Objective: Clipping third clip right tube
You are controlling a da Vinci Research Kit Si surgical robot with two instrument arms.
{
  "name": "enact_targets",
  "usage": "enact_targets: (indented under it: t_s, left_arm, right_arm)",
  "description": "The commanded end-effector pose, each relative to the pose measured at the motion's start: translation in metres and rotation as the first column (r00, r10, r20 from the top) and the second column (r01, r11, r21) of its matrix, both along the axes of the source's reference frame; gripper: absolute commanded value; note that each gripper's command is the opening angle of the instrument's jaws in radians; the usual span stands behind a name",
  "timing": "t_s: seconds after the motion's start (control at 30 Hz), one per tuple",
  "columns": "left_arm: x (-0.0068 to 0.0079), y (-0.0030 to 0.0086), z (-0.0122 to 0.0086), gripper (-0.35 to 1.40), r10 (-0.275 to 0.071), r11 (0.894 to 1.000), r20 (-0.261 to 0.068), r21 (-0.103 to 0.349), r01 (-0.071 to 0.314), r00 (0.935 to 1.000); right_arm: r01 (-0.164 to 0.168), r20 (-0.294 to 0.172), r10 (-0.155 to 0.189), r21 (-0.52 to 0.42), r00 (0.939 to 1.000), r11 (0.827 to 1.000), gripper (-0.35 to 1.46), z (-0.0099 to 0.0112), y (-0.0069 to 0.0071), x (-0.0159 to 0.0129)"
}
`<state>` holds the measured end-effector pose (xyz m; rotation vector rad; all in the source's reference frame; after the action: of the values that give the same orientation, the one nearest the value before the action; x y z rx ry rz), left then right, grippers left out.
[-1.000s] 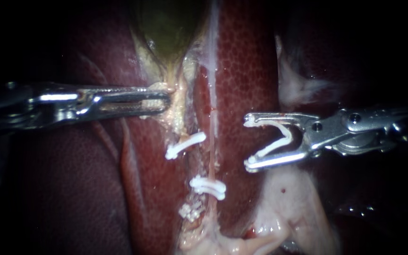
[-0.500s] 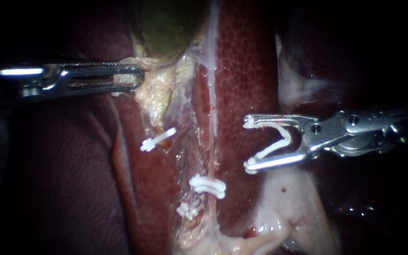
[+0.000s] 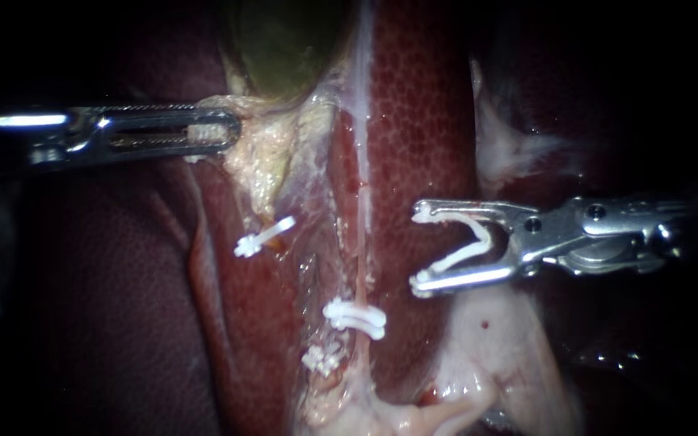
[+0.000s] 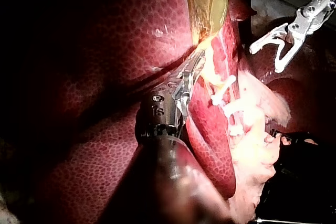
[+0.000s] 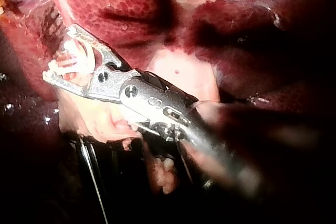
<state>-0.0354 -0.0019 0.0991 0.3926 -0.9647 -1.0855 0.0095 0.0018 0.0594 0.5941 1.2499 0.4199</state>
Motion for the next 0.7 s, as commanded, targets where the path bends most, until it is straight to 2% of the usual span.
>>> enact_targets:
  t_s: [0.03,0.17,0.33,0.53,0.7]
  left_arm:
    - [0.0,0.0,0.0,-0.35,0.0,1.0,-0.001,0.0,0.0,1.0]
    - [0.0,0.0,0.0,-0.35,0.0,1.0,-0.001,-0.001,0.0,1.0]
    - [0.0,-0.0001,0.0,-0.35,0.0,1.0,-0.001,-0.001,0.0,1.0]
    - [-0.0001,-0.0002,-0.0001,-0.35,-0.001,1.0,-0.002,-0.001,0.001,1.0]
    - [-0.0002,-0.0003,-0.0003,-0.35,-0.003,1.0,-0.003,-0.001,0.002,1.0]
  right_arm:
    - [-0.005,0.002,0.005,0.015,1.0,1.0,0.59,0.0006,-0.0003,0.0002]
    - [-0.002,0.03,0.0,0.063,0.9995,0.998,0.58,0.0029,-0.0015,0.0012]
    - [-0.008,0.101,-0.008,0.161,0.9949,0.987,0.56,0.0059,-0.003,0.0029]
    - [-0.038,0.12,0.012,0.219,0.9927,0.975,0.56,0.0079,-0.003,0.0043]
    - [-0.049,0.127,0.019,0.233,0.9917,0.971,0.55,0.0088,-0.0028,0.0049]
